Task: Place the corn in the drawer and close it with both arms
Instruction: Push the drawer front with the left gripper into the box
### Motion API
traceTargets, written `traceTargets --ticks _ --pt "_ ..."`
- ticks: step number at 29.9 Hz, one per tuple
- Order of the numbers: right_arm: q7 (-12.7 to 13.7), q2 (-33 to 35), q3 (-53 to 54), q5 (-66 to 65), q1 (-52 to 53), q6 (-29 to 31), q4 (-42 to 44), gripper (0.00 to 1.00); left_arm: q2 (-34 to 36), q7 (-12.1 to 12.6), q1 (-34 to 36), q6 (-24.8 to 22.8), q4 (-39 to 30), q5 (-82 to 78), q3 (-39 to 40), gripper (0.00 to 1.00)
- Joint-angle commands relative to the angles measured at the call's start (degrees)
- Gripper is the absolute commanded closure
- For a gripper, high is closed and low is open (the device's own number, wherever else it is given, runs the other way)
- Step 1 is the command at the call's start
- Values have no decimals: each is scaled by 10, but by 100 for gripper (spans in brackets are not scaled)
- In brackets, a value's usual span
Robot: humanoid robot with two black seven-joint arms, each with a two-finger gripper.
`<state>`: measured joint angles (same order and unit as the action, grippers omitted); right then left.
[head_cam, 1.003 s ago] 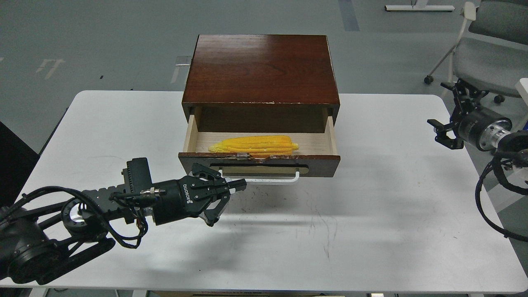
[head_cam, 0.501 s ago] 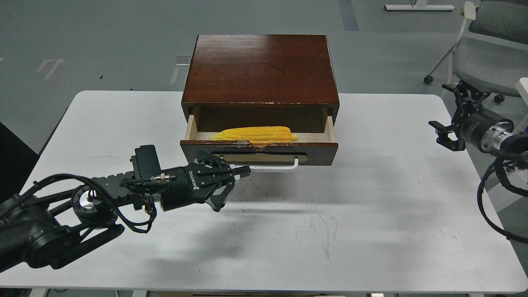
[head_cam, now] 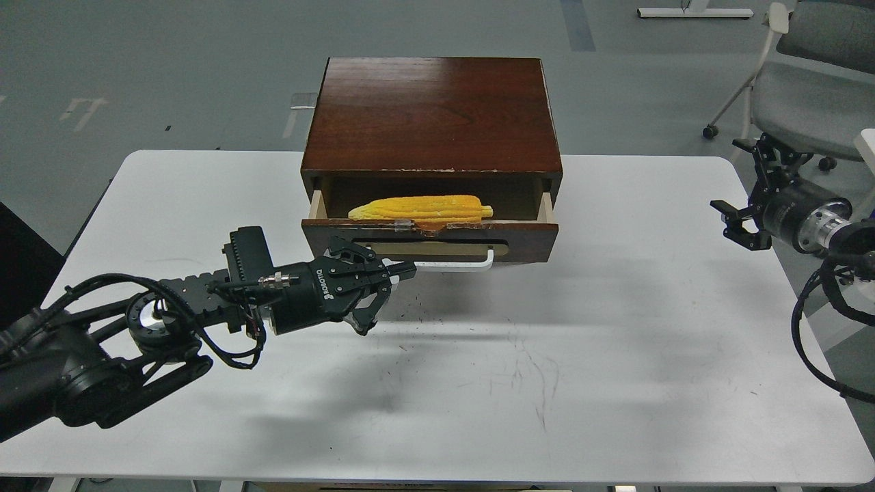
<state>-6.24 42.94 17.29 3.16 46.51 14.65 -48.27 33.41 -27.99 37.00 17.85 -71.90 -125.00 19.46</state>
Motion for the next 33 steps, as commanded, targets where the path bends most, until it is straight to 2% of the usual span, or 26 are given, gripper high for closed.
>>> traceTargets --ticks 1,33 --pt "0 0 0 0 0 1 0 0 -2 0 3 0 11 0 0 100" --pt "0 0 0 0 -2 5 -1 0 -69 0 54 3 143 0 -1 100"
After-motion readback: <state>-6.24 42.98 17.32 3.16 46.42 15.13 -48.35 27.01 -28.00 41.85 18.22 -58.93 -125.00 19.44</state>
